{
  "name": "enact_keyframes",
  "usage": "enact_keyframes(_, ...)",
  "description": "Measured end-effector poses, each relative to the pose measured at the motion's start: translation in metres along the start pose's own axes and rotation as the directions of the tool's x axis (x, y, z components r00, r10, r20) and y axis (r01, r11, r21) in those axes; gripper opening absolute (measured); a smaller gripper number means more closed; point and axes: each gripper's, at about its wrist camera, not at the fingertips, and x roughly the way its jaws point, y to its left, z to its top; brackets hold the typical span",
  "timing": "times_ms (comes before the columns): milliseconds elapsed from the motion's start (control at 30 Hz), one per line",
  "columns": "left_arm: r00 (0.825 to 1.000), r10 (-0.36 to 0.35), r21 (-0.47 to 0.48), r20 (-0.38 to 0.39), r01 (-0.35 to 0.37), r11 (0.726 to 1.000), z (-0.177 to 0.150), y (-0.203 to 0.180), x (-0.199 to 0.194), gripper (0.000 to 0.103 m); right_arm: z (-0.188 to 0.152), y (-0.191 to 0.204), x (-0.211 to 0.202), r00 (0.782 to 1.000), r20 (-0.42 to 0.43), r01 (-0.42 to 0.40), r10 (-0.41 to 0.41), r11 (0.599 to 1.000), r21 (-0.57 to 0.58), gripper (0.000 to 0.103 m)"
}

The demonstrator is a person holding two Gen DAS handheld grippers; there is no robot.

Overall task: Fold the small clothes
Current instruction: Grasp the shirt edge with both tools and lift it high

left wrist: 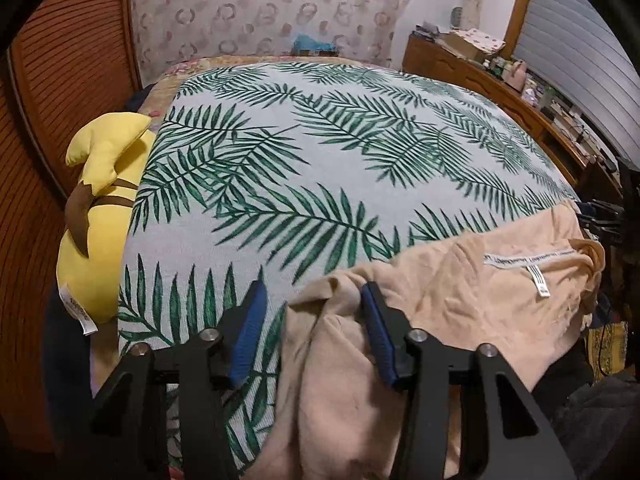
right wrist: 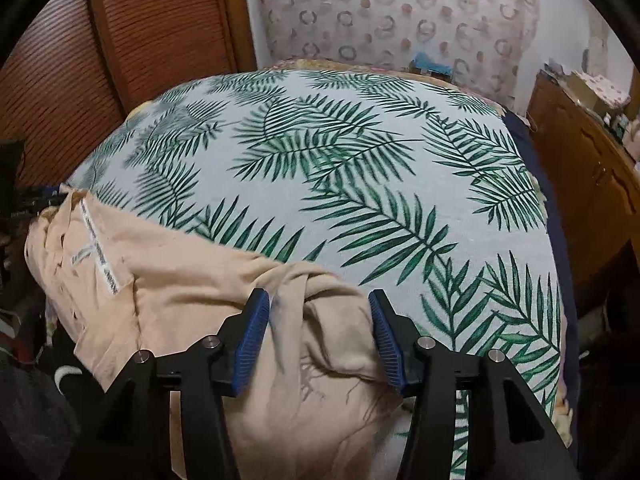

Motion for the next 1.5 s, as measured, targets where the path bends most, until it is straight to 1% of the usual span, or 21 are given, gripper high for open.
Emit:
enact_keyframes(33, 1.0, -0.009, -0.008, -0.003, 0.009, 1.0, -0.001, 0.0, -0.001, 0.041, -0.001, 0.002, -0.001, 1.0, -0.001, 0.0, 0.0, 1.0, -0.005, 0.042)
enact_keyframes(67, 1.0, -0.019, -0.014, -0.007, 0.019, 1.0, -0.001, 0.001, -0.002, 0.035, -0.001, 0.004, -0.002, 1.0, -0.002, -0.011, 0.011, 1.0, -0.007, 0.038)
enact_keyframes(100, 0.999, -0.034, -0.019, -0.01, 0.033, 0.999, -0.001, 0.0, -0.002, 0.022, -0.001, 0.004, -0.002, 1.0, -0.004, -0.02, 0.02, 1.0, -0.006, 0.029)
enact_keyframes(133, 0.999, -0.05, -0.022, -0.012, 0.05, 0.999, -0.002, -0.001, -0.003, 0.015, -0.002, 0.005, -0.003, 1.0, -0.008, -0.03, 0.03, 1.0, -0.007, 0.013)
enact_keyframes(167, 0.998, -0.067, -0.028, -0.009, 0.066, 0.997, -0.003, -0.002, -0.004, 0.011, -0.002, 0.008, -0.004, 0.999, -0.011, -0.053, 0.053, 0.999, -0.008, 0.012)
enact_keyframes(200, 0.997, -0.071, -0.027, -0.007, 0.071, 0.997, -0.003, -0.003, -0.005, 0.009, -0.002, 0.01, -0.007, 0.999, -0.008, -0.051, 0.051, 0.999, -0.014, 0.011)
enact_keyframes(233, 0.997, -0.078, -0.028, -0.001, 0.078, 0.997, -0.003, -0.004, -0.008, 0.009, -0.003, 0.012, -0.01, 0.999, -0.003, -0.046, 0.046, 0.999, -0.022, 0.01)
enact_keyframes(267, 0.994, -0.106, -0.042, 0.019, 0.107, 0.993, -0.003, -0.004, -0.014, 0.009, -0.005, 0.013, -0.014, 0.998, 0.006, -0.061, 0.061, 0.998, -0.02, 0.01)
enact_keyframes(367, 0.984, -0.154, -0.048, 0.085, 0.159, 0.986, 0.0, -0.008, -0.042, 0.008, -0.008, 0.013, -0.039, 0.992, 0.081, -0.096, 0.095, 0.995, 0.005, 0.009)
enact_keyframes(433, 0.971, -0.191, -0.036, 0.145, 0.198, 0.98, 0.004, -0.013, -0.068, 0.008, -0.01, 0.012, -0.061, 0.987, 0.132, -0.089, 0.086, 0.996, 0.02, 0.009)
enact_keyframes(533, 0.957, -0.196, -0.005, 0.215, 0.202, 0.979, 0.011, -0.021, -0.099, 0.007, -0.012, 0.013, -0.1, 0.975, 0.211, -0.074, 0.067, 0.997, 0.029, 0.009)
enact_keyframes(633, 0.935, -0.206, 0.037, 0.289, 0.204, 0.978, 0.019, -0.031, -0.131, 0.007, -0.012, 0.016, -0.138, 0.958, 0.283, -0.056, 0.047, 0.998, 0.025, 0.009)
enact_keyframes(700, 0.912, -0.231, 0.068, 0.34, 0.221, 0.973, 0.024, -0.038, -0.155, 0.007, -0.012, 0.016, -0.161, 0.945, 0.324, -0.05, 0.041, 0.999, 0.021, 0.009)
enact_keyframes(767, 0.895, -0.226, 0.085, 0.385, 0.21, 0.974, 0.027, -0.043, -0.174, 0.007, -0.011, 0.015, -0.184, 0.931, 0.364, -0.039, 0.03, 0.999, 0.018, 0.009)
enact_keyframes(867, 0.869, -0.211, 0.11, 0.447, 0.181, 0.977, 0.033, -0.05, -0.202, 0.007, -0.01, 0.016, -0.22, 0.903, 0.429, -0.018, 0.013, 1.0, 0.009, 0.009)
enact_keyframes(933, 0.848, -0.207, 0.122, 0.488, 0.168, 0.978, 0.04, -0.053, -0.22, 0.007, -0.008, 0.018, -0.244, 0.881, 0.472, -0.003, 0.005, 1.0, -0.005, 0.009)
enact_keyframes(1167, 0.796, -0.191, 0.158, 0.574, 0.12, 0.98, 0.069, -0.059, -0.251, 0.007, 0.011, 0.029, -0.302, 0.824, 0.566, 0.082, -0.026, 0.994, -0.073, 0.009)
enact_keyframes(1267, 0.77, -0.189, 0.169, 0.609, 0.108, 0.98, 0.077, -0.059, -0.263, 0.007, 0.014, 0.032, -0.315, 0.798, 0.603, 0.098, -0.029, 0.992, -0.082, 0.009)
enact_keyframes(1400, 0.737, -0.171, 0.174, 0.654, 0.073, 0.982, 0.086, -0.06, -0.28, 0.007, 0.017, 0.037, -0.33, 0.773, 0.634, 0.12, -0.032, 0.988, -0.096, 0.009)
enact_keyframes(1433, 0.731, -0.167, 0.177, 0.662, 0.065, 0.982, 0.088, -0.061, -0.284, 0.007, 0.017, 0.04, -0.327, 0.769, 0.638, 0.121, -0.03, 0.988, -0.1, 0.009)
enact_keyframes(1500, 0.72, -0.153, 0.171, 0.677, 0.048, 0.984, 0.1, -0.057, -0.289, 0.007, 0.024, 0.041, -0.335, 0.754, 0.656, 0.132, -0.03, 0.985, -0.107, 0.009)
